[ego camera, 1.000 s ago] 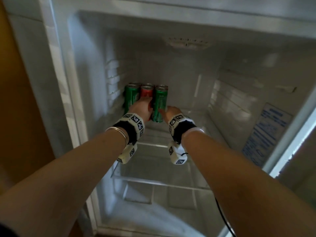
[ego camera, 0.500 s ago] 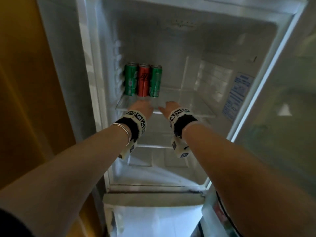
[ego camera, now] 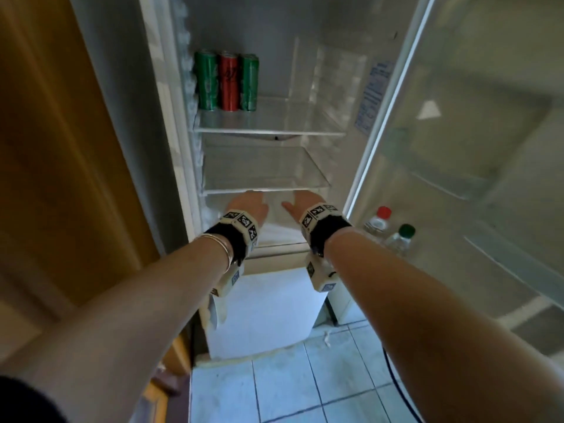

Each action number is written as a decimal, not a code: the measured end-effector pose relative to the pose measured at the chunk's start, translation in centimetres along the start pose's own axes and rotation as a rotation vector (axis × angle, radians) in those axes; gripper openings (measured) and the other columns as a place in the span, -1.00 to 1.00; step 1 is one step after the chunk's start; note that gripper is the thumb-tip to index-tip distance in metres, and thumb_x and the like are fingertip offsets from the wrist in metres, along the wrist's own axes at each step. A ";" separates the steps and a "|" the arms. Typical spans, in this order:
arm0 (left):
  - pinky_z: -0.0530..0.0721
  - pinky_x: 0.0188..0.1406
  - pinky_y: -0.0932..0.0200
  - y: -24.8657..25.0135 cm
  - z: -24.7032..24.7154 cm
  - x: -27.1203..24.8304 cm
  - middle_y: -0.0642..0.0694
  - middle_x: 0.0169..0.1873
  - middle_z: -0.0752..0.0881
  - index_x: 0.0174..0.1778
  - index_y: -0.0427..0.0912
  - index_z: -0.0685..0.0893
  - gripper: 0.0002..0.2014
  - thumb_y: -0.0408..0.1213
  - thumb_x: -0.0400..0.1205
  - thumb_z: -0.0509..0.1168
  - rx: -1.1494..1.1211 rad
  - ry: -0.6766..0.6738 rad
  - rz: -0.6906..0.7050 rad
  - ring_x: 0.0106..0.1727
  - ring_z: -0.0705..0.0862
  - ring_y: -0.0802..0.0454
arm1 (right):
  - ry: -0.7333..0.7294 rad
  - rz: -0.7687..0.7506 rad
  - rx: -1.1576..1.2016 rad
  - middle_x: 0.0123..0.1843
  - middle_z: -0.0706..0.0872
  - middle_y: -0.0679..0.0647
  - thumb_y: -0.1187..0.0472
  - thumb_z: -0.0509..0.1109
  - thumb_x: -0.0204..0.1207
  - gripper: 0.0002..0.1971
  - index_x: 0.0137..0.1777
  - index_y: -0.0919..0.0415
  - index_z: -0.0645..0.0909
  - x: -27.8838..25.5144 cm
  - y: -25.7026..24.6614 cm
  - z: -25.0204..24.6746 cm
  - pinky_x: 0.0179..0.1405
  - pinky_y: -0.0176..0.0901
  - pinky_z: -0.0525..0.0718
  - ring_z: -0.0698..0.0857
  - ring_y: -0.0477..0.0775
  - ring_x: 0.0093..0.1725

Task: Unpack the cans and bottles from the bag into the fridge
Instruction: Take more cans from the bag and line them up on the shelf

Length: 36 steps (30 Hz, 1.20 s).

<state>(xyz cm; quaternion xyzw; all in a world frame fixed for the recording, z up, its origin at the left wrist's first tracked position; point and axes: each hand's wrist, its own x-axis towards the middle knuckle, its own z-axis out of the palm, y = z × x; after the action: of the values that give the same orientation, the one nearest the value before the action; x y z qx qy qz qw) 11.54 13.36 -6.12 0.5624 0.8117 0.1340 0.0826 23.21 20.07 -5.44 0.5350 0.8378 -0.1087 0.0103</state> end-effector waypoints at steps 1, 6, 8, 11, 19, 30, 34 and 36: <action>0.36 0.47 0.00 0.1 0.6 -1.0 -0.21 0.49 0.44 0.50 -0.20 0.39 -0.59 -0.22 0.73 0.02 -0.002 -0.014 0.007 0.51 0.42 -0.16 | -0.017 0.010 -0.006 0.59 0.36 0.22 -0.12 0.08 0.68 -0.39 0.59 0.28 0.26 -0.9 0.6 0.7 0.55 0.06 0.31 0.38 0.23 0.55; 0.30 0.55 0.02 1.5 3.5 -5.4 -0.15 0.56 0.36 0.56 -0.17 0.31 -0.55 -0.16 0.74 0.00 -0.015 -0.074 0.015 0.57 0.34 -0.11 | -0.056 0.042 -0.040 0.52 0.45 0.22 -0.15 0.08 0.67 -0.41 0.52 0.28 0.34 -5.7 3.6 3.5 0.47 0.10 0.41 0.44 0.26 0.48; 0.30 0.54 0.03 2.8 4.9 -8.0 -0.13 0.56 0.36 0.56 -0.15 0.32 -0.56 -0.16 0.74 0.00 -0.016 -0.093 0.002 0.56 0.35 -0.10 | -0.081 0.041 -0.042 0.53 0.44 0.23 -0.13 0.08 0.67 -0.42 0.53 0.28 0.34 -8.1 5.2 4.7 0.48 0.08 0.40 0.43 0.25 0.49; 0.36 0.48 0.03 4.6 7.2 -11.8 -0.17 0.49 0.46 0.50 -0.15 0.41 -0.59 -0.19 0.72 0.03 0.010 -0.102 -0.003 0.48 0.44 -0.13 | -0.079 0.025 -0.029 0.50 0.48 0.24 -0.12 0.09 0.67 -0.44 0.51 0.27 0.38 -11.8 7.9 6.8 0.46 0.07 0.42 0.48 0.25 0.47; 0.27 0.55 0.04 9.0 12.8 -20.7 -0.11 0.56 0.35 0.56 -0.10 0.32 -0.56 -0.16 0.73 0.00 -0.007 -0.231 0.002 0.56 0.33 -0.09 | -0.194 0.107 -0.025 0.45 0.52 0.21 -0.11 0.08 0.67 -0.48 0.43 0.25 0.45 -21.1 13.8 11.3 0.42 0.08 0.46 0.49 0.25 0.43; 0.53 0.36 -0.02 15.8 16.5 -26.5 -0.21 0.37 0.59 0.38 -0.18 0.56 -0.64 -0.26 0.70 0.07 -0.032 -0.280 0.234 0.37 0.56 -0.20 | -0.157 0.376 0.120 0.38 0.59 0.21 -0.10 0.16 0.63 -0.48 0.41 0.26 0.52 -30.2 20.5 13.7 0.31 0.02 0.57 0.58 0.25 0.34; 0.59 0.26 -0.03 17.9 19.1 -29.0 -0.25 0.29 0.64 0.31 -0.22 0.59 -0.66 -0.28 0.69 0.05 -0.052 -0.358 0.338 0.28 0.61 -0.22 | -0.192 0.444 0.061 0.33 0.61 0.24 -0.08 0.08 0.68 -0.50 0.32 0.32 0.56 -34.7 22.4 15.1 0.22 0.02 0.56 0.59 0.28 0.30; 0.58 0.24 0.00 19.2 20.6 -30.4 -0.23 0.29 0.64 0.29 -0.21 0.60 -0.67 -0.29 0.69 0.05 -0.047 -0.411 0.400 0.28 0.60 -0.22 | -0.212 0.511 0.092 0.34 0.59 0.26 -0.09 0.08 0.68 -0.49 0.33 0.33 0.54 -36.9 23.6 15.8 0.27 0.05 0.55 0.57 0.30 0.32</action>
<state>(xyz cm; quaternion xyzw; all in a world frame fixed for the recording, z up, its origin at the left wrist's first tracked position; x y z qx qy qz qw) 45.23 -6.12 -20.28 0.7248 0.6474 0.0493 0.2303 58.59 -6.50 -20.00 0.7144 0.6641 -0.1960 0.1006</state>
